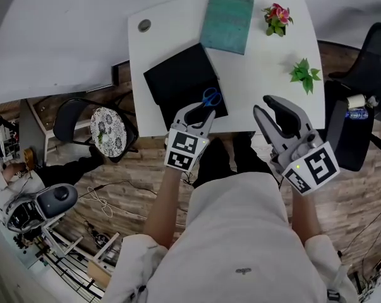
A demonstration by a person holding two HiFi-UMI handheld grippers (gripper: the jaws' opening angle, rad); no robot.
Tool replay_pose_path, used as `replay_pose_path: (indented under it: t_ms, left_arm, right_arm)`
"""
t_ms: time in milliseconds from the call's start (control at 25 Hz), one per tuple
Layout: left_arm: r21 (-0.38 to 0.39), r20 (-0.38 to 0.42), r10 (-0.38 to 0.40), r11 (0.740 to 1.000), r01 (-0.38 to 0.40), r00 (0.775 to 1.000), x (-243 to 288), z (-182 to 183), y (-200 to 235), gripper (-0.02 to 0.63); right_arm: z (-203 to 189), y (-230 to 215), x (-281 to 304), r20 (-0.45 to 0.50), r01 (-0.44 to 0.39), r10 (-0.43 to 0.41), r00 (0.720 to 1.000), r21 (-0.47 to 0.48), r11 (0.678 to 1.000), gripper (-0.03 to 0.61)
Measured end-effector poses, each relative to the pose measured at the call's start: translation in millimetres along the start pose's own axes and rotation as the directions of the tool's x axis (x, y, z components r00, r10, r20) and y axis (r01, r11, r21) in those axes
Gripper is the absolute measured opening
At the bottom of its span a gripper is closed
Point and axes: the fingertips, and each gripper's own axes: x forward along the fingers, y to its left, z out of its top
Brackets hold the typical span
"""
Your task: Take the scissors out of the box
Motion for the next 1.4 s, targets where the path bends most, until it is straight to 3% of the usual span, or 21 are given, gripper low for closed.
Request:
replay_pose_path:
  t_ms: [400, 720, 1000, 1400]
  left_arm:
    - [0.037, -0.101, 0.000, 0.999, 0.003, 0.995, 23, -19, 1, 0.123]
    - [0.067, -0.175, -0.017, 0.997, 0.029, 0.985, 51, -36, 13, 0.123]
    - [0.166, -0.272, -0.009, 0.985, 0.056, 0.962, 76, -55, 21, 0.123]
    - [0.190, -0.318, -0.058, 0.974, 0.124, 0.946, 104, -66, 23, 0.123]
  right_arm:
    - [-17, -6, -3, -0.038, -0.005, 0.006, 0.999, 0.030, 1.000, 0.117]
    - [-31, -2, -1, -0.092, 0.006, -0.006, 0.996, -0.001, 1.000, 0.115]
    - [-42, -2, 3, -0.134, 0.025, -0.024, 0.991, 0.010, 1.000, 0.115]
    - [-57, -10, 17, -0.179, 0.063, -0.057, 0.982, 0.025, 0.998, 0.112]
